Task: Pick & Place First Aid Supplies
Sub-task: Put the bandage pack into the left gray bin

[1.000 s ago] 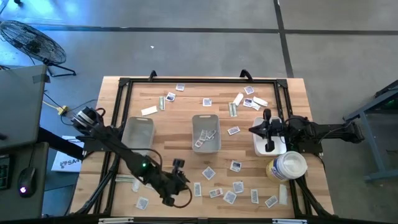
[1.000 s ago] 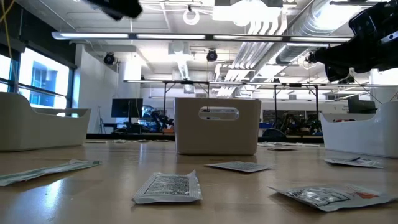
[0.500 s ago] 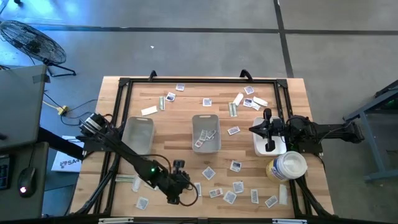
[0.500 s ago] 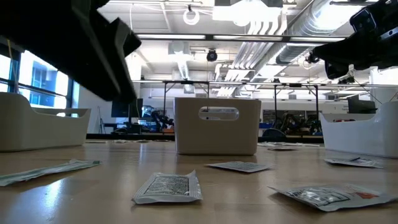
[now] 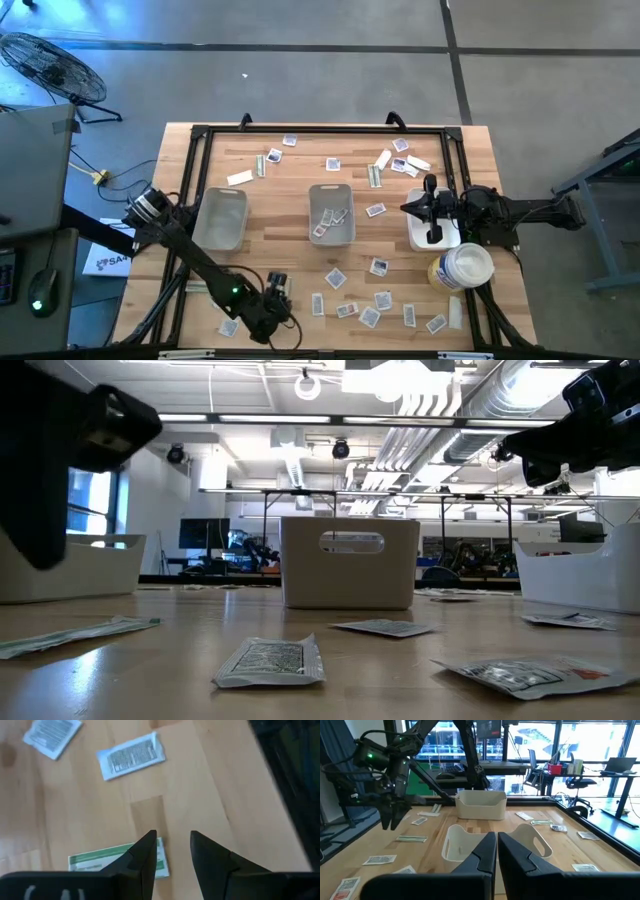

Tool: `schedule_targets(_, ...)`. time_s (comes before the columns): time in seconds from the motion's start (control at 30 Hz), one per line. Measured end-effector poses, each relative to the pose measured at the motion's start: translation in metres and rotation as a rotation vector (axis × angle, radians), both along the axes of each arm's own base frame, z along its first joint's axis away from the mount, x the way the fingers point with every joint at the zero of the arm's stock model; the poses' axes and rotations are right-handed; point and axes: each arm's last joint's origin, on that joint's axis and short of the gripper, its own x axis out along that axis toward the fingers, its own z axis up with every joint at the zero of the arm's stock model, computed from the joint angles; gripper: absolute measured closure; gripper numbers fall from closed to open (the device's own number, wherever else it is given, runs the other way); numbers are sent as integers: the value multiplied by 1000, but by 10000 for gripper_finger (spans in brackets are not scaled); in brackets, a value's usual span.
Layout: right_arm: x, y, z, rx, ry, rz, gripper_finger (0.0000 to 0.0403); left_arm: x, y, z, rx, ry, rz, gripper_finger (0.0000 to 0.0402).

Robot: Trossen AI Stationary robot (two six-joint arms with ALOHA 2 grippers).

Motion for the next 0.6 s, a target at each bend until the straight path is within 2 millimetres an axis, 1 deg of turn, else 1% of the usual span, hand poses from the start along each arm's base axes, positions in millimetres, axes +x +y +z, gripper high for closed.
schedule_targets(0.2, 0, 0, 0, 0, -1, 0, 391, 3, -3, -15, 5, 35, -2, 286)
schedule_targets(0.43, 0, 0, 0, 0, -1, 0, 391, 2, -2, -16, -5, 47, 29, 286)
schedule_targets(0.6, 0, 0, 0, 0, -1, 0, 391, 4, 4, -19, 1, 64, 50, 286)
